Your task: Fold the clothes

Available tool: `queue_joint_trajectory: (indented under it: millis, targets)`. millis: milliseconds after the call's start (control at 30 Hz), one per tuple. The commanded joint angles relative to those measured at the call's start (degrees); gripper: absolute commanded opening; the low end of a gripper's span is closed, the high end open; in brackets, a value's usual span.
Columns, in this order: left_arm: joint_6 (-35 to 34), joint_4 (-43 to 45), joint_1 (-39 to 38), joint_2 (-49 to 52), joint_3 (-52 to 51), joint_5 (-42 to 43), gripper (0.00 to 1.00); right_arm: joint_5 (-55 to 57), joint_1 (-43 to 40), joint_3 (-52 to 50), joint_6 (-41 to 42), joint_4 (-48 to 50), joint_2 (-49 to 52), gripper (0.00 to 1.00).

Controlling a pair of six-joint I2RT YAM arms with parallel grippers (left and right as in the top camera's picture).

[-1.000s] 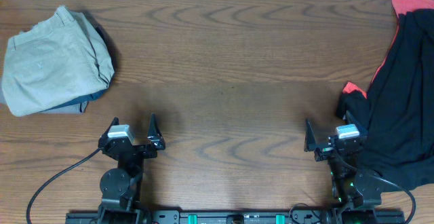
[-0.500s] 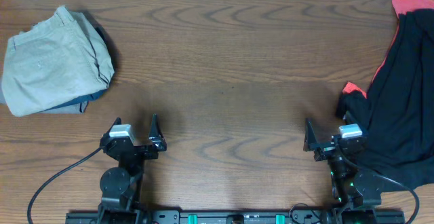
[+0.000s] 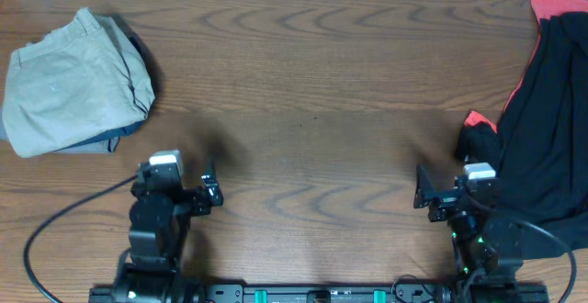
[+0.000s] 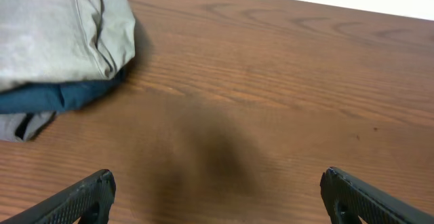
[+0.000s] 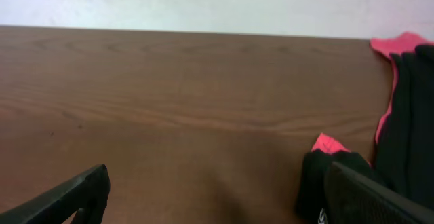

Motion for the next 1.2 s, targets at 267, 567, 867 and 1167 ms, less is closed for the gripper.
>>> queue_joint_trajectory:
  millis: [267,567,867,1167]
  targets:
    - [-0.76,-15.63,0.24,11.47,18.60,2.12,0.98,0.94,0.37,15.10,1.20,-7.10,22.25,0.99]
    - [-0.76,-21.22,0.24,12.26,23.04,2.16,0.98,0.46,-1.79,33.64,1.40,-24.04,50.07,0.99]
    - [-0.76,-21.20,0.24,12.26,23.04,2.14,0.98,13.66,-4.39,40.04,10.01,-21.79,65.72,0.79]
    - [-0.76,-21.18,0.24,12.26,23.04,2.14,0.98,20.28,-10.43,40.04,15.08,-14.25,76.74,0.52]
